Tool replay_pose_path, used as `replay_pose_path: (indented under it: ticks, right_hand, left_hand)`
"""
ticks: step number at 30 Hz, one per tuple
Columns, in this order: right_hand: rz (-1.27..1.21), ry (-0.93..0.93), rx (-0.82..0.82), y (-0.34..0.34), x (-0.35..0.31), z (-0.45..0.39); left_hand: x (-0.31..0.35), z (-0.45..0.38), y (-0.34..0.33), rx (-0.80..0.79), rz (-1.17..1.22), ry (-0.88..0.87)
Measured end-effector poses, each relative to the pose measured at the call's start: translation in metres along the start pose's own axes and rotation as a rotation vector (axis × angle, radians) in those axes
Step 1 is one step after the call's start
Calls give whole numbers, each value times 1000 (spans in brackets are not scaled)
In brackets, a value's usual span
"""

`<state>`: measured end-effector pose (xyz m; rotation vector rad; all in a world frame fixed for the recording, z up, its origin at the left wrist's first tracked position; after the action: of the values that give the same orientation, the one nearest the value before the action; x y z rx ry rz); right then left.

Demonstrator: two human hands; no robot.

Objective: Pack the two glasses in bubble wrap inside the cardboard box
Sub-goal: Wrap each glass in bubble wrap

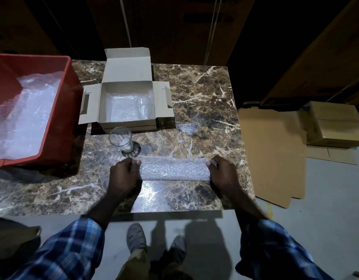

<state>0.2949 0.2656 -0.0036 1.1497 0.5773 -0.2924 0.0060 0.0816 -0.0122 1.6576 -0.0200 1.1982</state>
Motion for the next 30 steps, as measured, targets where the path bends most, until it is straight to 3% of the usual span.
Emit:
replay_pose_path:
  ticks: [9,30]
  right_hand:
    - [143,-6,40,-5,1,-4]
    - [183,-62,109,-5,8,-5]
  left_hand:
    - [8,2,1,63,-77,-33]
    - [1,3,2,115,-164,1]
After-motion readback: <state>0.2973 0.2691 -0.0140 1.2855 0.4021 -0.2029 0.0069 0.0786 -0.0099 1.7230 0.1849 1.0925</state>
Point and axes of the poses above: each hand's wrist, its own z-axis away from the middle knuckle, its own y-axis out of the back of the hand, x = y × z, the point moved 9 cm from there along -z, towards the middle knuckle, and after that the axes turned 5 degrees about -y, right-handed, at the moved point
